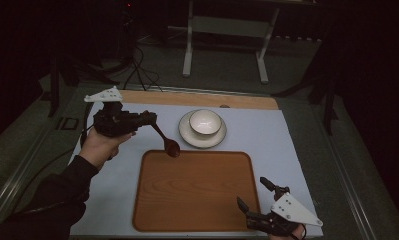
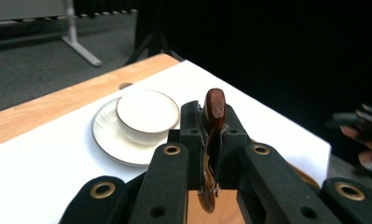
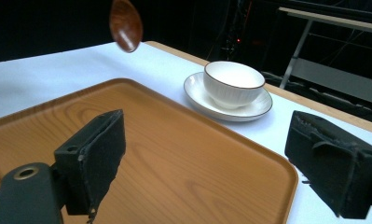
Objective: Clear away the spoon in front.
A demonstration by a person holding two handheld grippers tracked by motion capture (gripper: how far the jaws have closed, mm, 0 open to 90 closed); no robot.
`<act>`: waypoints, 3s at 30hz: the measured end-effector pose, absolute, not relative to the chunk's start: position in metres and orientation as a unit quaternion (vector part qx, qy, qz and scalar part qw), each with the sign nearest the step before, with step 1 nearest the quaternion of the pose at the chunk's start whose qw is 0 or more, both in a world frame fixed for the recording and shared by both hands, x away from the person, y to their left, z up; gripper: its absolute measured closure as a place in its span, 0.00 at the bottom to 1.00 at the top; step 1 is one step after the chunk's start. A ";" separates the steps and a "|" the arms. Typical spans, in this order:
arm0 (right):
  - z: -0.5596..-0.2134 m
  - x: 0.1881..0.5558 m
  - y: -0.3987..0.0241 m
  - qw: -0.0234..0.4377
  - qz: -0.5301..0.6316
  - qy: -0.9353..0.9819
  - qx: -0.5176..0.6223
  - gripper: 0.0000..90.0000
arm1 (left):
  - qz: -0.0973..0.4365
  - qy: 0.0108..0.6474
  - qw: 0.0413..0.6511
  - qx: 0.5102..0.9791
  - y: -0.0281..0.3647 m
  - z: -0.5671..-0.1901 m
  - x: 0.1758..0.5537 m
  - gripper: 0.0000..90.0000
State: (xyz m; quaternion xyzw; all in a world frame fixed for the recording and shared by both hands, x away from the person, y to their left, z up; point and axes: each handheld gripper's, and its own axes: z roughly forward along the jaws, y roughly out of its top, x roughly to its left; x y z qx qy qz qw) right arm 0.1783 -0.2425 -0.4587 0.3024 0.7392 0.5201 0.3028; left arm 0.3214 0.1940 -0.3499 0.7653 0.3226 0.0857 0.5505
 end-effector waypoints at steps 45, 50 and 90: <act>-0.460 0.179 -0.242 0.297 0.518 0.743 0.303 0.14 | -0.153 0.161 0.342 0.913 0.162 -0.431 0.326 0.93; -0.461 0.180 -0.242 0.295 0.517 0.744 0.304 0.14 | -0.153 0.177 0.366 0.901 0.163 -0.442 0.332 0.92; -0.462 0.182 -0.241 0.283 0.514 0.753 0.299 0.14 | -0.061 0.307 0.440 0.842 0.177 -0.544 0.340 0.72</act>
